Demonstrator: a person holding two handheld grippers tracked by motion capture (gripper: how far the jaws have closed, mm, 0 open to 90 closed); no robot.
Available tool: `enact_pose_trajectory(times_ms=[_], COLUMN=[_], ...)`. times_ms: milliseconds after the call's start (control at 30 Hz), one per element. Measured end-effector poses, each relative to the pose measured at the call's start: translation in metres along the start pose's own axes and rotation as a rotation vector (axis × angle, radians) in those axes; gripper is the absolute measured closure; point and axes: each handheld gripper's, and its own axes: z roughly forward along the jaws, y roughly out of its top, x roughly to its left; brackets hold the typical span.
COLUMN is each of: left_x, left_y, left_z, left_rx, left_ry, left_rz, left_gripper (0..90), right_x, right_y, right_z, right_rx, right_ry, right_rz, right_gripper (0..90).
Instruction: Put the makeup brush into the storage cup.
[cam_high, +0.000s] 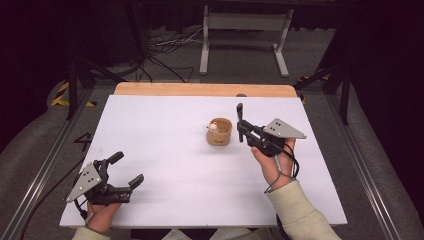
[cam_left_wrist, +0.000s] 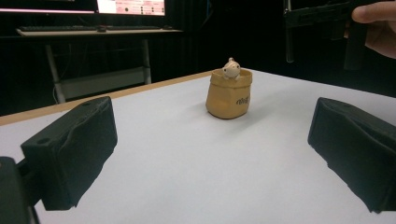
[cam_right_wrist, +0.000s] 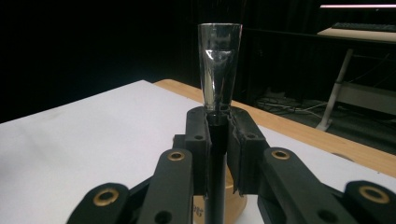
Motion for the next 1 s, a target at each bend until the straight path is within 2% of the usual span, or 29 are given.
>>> enact_pose_trajectory(times_ms=[333,567,700,1000], left_x=[0.001,0.001,0.001,0.002], left_y=[0.0,-0.001,0.0,-0.001], left_z=[-0.001,-0.001,0.0,-0.001], left_rx=[-0.005,-0.003,-0.002,0.002], left_ry=[-0.007,-0.004,-0.005,-0.003], left_rz=[-0.007,-0.017,-0.013,-0.019], left_gripper=[1.9,2.1,2.1,2.2], right_x=[-0.006,-0.007,-0.007,-0.008], right_y=[0.001,0.001,0.002,0.005], right_z=[0.014,0.024,0.03,0.042], right_rx=[-0.026,-0.064,-0.069,-0.072], right_ry=[-0.018,0.002,0.006,-0.004], right_rz=[-0.009,-0.008,0.009,0.004], right_gripper=[79.4,79.3,79.3,79.3])
